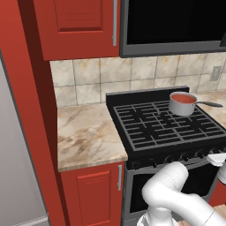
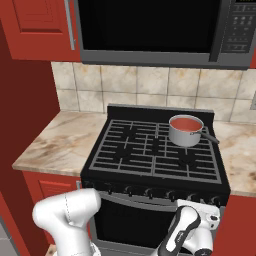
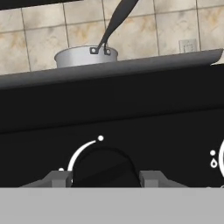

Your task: Wait until the marinara sauce is simmered to a deep red color and then turn off the stove.

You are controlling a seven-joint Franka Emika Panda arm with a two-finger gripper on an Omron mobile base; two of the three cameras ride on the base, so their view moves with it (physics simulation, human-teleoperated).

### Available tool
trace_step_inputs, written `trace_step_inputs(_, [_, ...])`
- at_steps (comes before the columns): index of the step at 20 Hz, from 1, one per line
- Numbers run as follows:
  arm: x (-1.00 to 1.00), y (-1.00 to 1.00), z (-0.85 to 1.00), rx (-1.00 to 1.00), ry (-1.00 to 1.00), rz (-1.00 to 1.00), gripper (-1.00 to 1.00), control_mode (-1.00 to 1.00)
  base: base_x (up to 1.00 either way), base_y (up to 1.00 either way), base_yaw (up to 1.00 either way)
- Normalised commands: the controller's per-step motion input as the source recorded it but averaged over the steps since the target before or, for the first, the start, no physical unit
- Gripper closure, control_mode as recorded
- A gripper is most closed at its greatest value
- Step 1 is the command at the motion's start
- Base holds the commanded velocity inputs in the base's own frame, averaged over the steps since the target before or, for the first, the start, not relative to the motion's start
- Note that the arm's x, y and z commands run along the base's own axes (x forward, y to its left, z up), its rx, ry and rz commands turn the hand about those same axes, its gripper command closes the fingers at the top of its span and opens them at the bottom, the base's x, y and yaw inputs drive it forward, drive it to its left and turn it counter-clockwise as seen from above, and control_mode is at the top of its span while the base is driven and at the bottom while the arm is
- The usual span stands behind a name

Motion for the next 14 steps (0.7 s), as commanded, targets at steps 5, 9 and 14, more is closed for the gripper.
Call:
trace_step_inputs(5, [0.00,0.00,0.00,0.00,0.00,0.00,1.00,-1.00,0.00,0.00,0.00])
trace_step_inputs(9, [0.00,0.00,0.00,0.00,0.00,0.00,1.00,-1.00,0.00,0.00,0.00])
trace_step_inputs(14, [0.00,0.00,0.00,0.00,0.00,0.00,1.00,-1.00,0.00,0.00,0.00])
